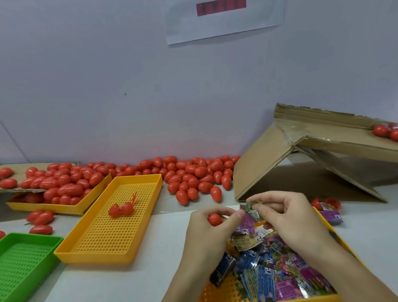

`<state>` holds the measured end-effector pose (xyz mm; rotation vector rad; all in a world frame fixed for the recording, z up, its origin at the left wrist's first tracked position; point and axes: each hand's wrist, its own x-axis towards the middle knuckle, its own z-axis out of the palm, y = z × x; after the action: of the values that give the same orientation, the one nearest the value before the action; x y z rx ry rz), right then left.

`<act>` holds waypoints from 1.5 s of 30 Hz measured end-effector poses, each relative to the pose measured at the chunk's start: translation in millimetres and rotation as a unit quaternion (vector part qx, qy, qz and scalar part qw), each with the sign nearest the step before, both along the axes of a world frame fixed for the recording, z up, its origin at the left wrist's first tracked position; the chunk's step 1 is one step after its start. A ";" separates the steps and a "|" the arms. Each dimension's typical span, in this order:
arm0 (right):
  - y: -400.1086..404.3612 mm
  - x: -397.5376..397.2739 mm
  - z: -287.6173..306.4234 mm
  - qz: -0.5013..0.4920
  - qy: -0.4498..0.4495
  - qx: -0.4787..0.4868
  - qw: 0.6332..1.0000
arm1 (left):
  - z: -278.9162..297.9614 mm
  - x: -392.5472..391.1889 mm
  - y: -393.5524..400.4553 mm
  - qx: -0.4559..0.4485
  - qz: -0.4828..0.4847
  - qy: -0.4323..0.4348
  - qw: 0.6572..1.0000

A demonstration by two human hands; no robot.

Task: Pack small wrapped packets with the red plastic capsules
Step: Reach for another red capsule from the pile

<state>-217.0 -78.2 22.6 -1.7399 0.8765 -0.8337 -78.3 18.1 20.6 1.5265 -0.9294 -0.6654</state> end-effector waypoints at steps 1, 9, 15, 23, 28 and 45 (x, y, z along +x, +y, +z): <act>0.1 0.3 -0.3 -0.001 -0.001 0.000 1.000 | -0.5 -0.5 -0.9 0.004 0.001 -0.002 1.000; -5.7 -3.8 -1.3 -0.029 -0.018 -0.018 0.999 | -2.5 -5.2 -1.6 0.092 -0.006 -0.140 0.986; -0.8 -0.5 1.2 -0.002 -0.003 -0.014 1.000 | 4.1 -4.5 0.4 0.038 -0.017 -0.081 0.996; 3.2 0.3 4.5 -0.001 0.010 -0.040 0.999 | 4.9 -5.8 0.0 0.052 0.012 -0.076 0.996; 2.8 -1.2 7.2 0.007 0.000 -0.043 0.999 | 8.4 -8.2 1.0 -0.006 0.023 -0.082 0.996; 3.9 -2.4 9.7 0.046 -0.067 -0.022 0.996 | 2.1 -3.7 -0.3 -0.056 0.119 -0.191 0.973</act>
<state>-219.4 -74.2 32.3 -1.7277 0.6885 -0.9031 -82.0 17.8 22.7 1.6617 -1.0282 -0.1446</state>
